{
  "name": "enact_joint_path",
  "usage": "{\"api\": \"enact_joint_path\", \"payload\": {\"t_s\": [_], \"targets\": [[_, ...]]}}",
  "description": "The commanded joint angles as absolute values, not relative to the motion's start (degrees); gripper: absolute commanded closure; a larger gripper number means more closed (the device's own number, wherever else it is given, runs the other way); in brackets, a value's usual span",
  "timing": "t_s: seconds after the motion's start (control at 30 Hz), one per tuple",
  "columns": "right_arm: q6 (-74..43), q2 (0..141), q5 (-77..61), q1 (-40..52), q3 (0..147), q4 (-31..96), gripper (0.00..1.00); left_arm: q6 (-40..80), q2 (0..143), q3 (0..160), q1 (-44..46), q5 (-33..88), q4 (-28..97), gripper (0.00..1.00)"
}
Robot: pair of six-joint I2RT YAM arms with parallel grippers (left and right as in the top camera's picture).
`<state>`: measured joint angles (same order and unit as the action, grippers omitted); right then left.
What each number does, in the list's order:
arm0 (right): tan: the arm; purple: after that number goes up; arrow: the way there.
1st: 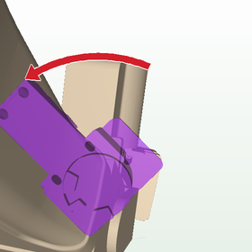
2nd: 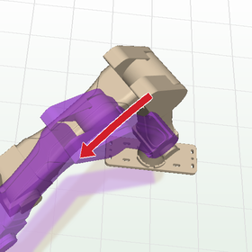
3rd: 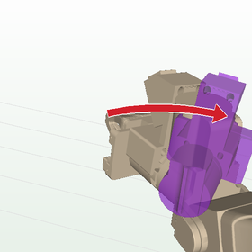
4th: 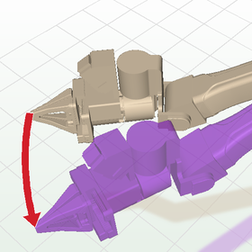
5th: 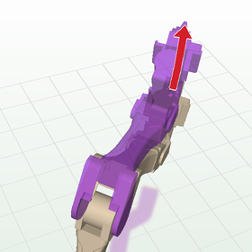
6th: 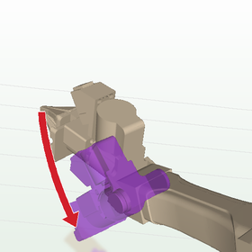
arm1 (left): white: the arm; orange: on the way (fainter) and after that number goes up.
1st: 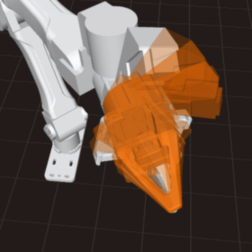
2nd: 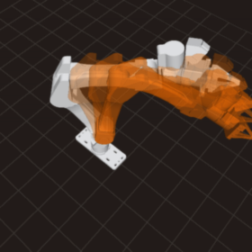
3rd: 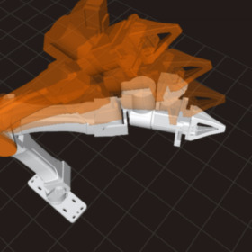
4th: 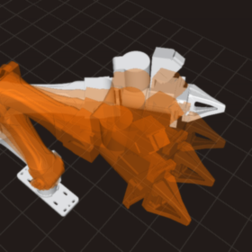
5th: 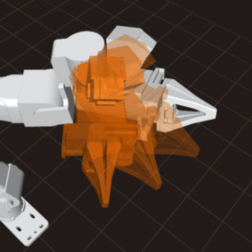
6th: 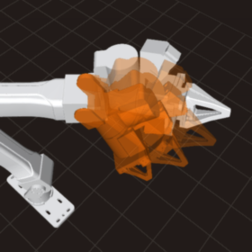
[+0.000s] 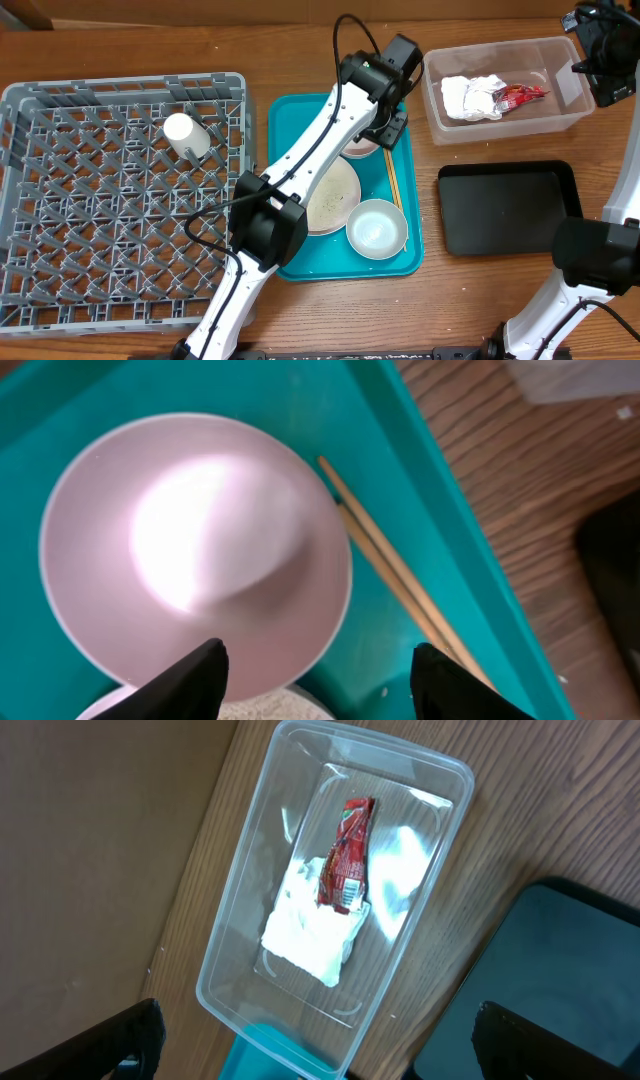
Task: Sort waste into correct bins and load items into the dishwasher
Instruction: 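Lower the left gripper and grasp the pink bowl rim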
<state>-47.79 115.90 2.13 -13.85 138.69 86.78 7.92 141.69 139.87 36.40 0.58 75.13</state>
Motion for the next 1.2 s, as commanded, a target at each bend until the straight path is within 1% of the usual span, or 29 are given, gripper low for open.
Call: {"api": "enact_joint_path", "payload": {"t_s": [0.0,0.33,0.43,0.5,0.73,0.8,0.87,0.97,1.03,1.17], "targets": [[-47.7,115.9,2.7,-14.0,138.8,86.7,0.00,4.2,142.2,135.7,36.6,-0.4,73.7,0.40],[-47.7,115.9,2.7,-14.0,138.8,86.7,0.00,1.2,142.2,130.3,36.9,-0.5,70.5,0.42],[-47.7,115.9,2.7,-14.0,138.8,86.7,0.00,1.3,142.2,129.7,36.9,-0.5,69.7,0.48],[-47.7,115.9,2.7,-14.0,138.8,86.7,0.00,1.3,142.2,129.3,36.9,-0.6,69.0,0.56],[-47.7,115.9,2.7,-14.0,138.8,86.7,0.00,1.2,142.2,127.5,36.9,-0.6,66.7,0.59],[-47.7,115.9,2.7,-14.0,138.8,86.7,0.00,1.3,142.2,127.5,36.9,-0.6,66.7,0.66],[-47.7,115.9,2.7,-14.0,138.8,86.7,0.00,1.3,142.2,127.5,36.9,-0.6,66.6,0.79],[-47.7,115.9,2.7,-14.0,138.8,86.7,0.00,2.2,142.1,127.8,36.9,-0.6,66.8,0.88],[-47.7,115.9,2.7,-14.0,138.8,86.7,0.00,3.6,141.7,128.5,36.8,-0.5,67.5,0.96],[-47.7,115.9,2.7,-14.0,138.8,86.7,0.00,6.0,140.8,131.8,36.8,-0.4,69.9,0.96]]}}
